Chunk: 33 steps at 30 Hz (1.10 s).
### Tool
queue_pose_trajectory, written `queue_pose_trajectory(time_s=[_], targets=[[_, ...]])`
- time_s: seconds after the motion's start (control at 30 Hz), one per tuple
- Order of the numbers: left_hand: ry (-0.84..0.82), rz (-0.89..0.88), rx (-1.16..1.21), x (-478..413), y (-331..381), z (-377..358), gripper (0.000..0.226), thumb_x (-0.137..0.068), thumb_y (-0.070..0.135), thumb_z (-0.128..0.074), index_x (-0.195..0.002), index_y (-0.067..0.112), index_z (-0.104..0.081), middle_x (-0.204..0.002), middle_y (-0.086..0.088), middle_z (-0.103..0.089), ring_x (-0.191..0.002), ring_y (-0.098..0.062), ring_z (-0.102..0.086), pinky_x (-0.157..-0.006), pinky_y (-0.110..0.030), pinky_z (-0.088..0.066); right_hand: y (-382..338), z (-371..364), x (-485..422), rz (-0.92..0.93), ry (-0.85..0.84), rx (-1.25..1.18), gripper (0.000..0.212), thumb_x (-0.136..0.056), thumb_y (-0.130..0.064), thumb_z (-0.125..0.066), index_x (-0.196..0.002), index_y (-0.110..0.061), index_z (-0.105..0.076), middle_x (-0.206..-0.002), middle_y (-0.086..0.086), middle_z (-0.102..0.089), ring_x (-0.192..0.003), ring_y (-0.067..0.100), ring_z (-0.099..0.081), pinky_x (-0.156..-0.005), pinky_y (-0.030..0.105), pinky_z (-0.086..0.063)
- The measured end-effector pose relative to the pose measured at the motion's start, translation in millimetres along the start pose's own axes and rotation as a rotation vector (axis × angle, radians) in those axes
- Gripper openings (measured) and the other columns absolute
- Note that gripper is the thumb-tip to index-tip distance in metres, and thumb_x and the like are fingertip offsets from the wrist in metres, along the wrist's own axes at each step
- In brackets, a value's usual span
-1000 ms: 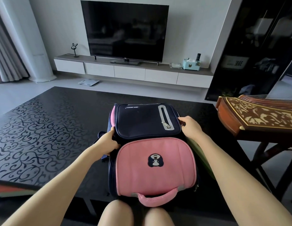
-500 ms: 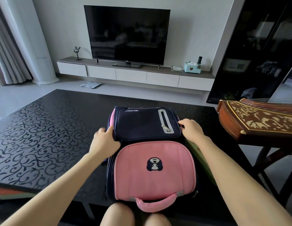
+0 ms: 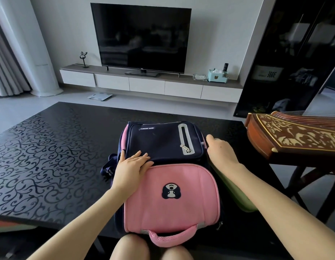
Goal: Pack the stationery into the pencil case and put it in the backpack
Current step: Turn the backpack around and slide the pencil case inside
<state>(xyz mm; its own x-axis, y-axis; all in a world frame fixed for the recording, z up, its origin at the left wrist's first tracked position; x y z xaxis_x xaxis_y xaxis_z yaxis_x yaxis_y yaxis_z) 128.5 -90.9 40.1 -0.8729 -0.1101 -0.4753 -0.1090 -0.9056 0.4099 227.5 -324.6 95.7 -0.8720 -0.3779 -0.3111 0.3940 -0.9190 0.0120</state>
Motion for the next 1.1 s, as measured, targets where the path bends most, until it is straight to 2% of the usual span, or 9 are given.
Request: queue_pose_trajectory(time_s=[0.13,0.17,0.23,0.37,0.57,0.77,0.87,0.97,1.1], targets=[[0.026,-0.015,-0.033,-1.9,1.7,-0.8,0.054,-0.085,0.048,-0.033,-0.096,0.013,-0.072,-0.105,-0.005,-0.071,-0.108,-0.023,-0.062,-0.113,-0.047,-0.020,-11.4,31.8,26.1,0.032,0.099,-0.125,0.012,-0.088,-0.003,-0.042,-0.092,0.000,-0.053,-0.066,0.011,-0.053,-0.058,0.031,-0.051,-0.043,0.026,-0.023],[0.029,-0.017,-0.037,-2.0,2.6,0.4,0.054,-0.085,0.047,-0.033,-0.096,0.012,-0.072,-0.105,-0.005,-0.071,-0.107,-0.023,-0.063,-0.112,-0.046,-0.020,-8.1,35.2,24.7,-0.022,0.102,-0.183,0.014,-0.088,-0.003,-0.043,-0.096,0.000,-0.054,-0.073,0.013,-0.058,-0.068,0.033,-0.058,-0.047,0.029,-0.034],[0.017,-0.009,-0.046,-0.3,4.6,1.7,0.056,-0.085,0.048,-0.031,-0.097,0.011,-0.071,-0.106,-0.005,-0.071,-0.107,-0.023,-0.063,-0.111,-0.045,-0.021,2.5,22.4,14.1,-0.140,-0.009,-0.336,0.028,-0.088,-0.001,-0.044,-0.115,-0.001,-0.052,-0.105,0.017,-0.062,-0.098,0.035,-0.058,-0.078,0.038,-0.047],[-0.005,-0.009,-0.042,1.8,4.8,2.1,0.058,-0.085,0.048,-0.028,-0.099,0.012,-0.071,-0.109,-0.005,-0.070,-0.110,-0.024,-0.061,-0.112,-0.045,-0.020,5.1,-32.3,-8.6,-0.216,-0.281,-0.536,0.055,-0.087,0.002,-0.045,-0.140,-0.008,-0.036,-0.142,0.012,-0.043,-0.127,0.030,-0.043,-0.103,0.035,-0.035],[-0.006,-0.002,-0.034,2.5,2.8,0.3,0.056,-0.085,0.047,-0.029,-0.097,0.012,-0.071,-0.108,-0.006,-0.070,-0.109,-0.026,-0.061,-0.109,-0.047,-0.025,9.3,-29.8,-15.1,-0.218,-0.065,-0.316,0.026,-0.089,0.000,-0.045,-0.106,0.001,-0.065,-0.107,0.016,-0.063,-0.097,0.032,-0.059,-0.084,0.039,-0.048],[0.005,0.065,-0.007,5.2,0.8,-1.5,0.033,-0.091,0.031,-0.046,-0.100,0.011,-0.070,-0.111,-0.008,-0.069,-0.115,-0.025,-0.057,-0.111,-0.047,-0.020,-13.8,-2.3,12.2,-0.248,-0.264,0.092,0.018,-0.088,-0.002,-0.052,-0.104,-0.003,-0.063,-0.102,0.012,-0.066,-0.094,0.027,-0.063,-0.068,0.029,-0.043],[0.035,0.083,0.048,7.1,3.3,-0.1,0.025,-0.092,0.024,-0.053,-0.101,0.007,-0.070,-0.111,-0.010,-0.068,-0.115,-0.023,-0.057,-0.112,-0.046,-0.021,-40.4,15.5,42.0,-0.169,-0.227,0.185,0.010,-0.088,-0.007,-0.054,-0.094,-0.009,-0.061,-0.085,0.007,-0.061,-0.083,0.025,-0.059,-0.061,0.027,-0.041],[0.025,0.072,0.102,7.2,9.7,2.5,0.024,-0.089,0.026,-0.057,-0.103,0.010,-0.070,-0.113,-0.006,-0.068,-0.118,-0.016,-0.055,-0.114,-0.041,-0.020,-90.9,20.6,60.9,-0.047,-0.099,0.047,0.013,-0.086,-0.004,-0.050,-0.080,-0.010,-0.060,-0.072,0.007,-0.050,-0.072,0.025,-0.049,-0.048,0.027,-0.026],[0.044,0.175,0.320,10.0,8.7,22.1,0.023,-0.081,0.026,-0.068,-0.101,0.015,-0.071,-0.109,0.000,-0.069,-0.111,-0.005,-0.055,-0.108,-0.023,-0.026,-135.5,-4.6,68.3,0.082,-0.056,-0.401,0.029,-0.087,-0.030,-0.052,-0.071,-0.009,-0.063,-0.070,0.004,-0.052,-0.076,0.026,-0.053,-0.060,0.033,-0.035]])
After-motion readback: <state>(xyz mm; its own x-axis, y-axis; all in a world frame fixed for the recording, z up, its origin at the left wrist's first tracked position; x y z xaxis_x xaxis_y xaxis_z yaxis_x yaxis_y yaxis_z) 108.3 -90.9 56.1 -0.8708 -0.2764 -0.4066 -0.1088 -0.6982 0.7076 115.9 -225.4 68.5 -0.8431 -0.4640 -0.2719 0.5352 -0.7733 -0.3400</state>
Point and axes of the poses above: each hand's wrist, its own x-axis away from the middle knuckle, its own z-axis out of the back of the hand, y = z × x, the point moved 7 cm from there along -x, towards the middle knuckle
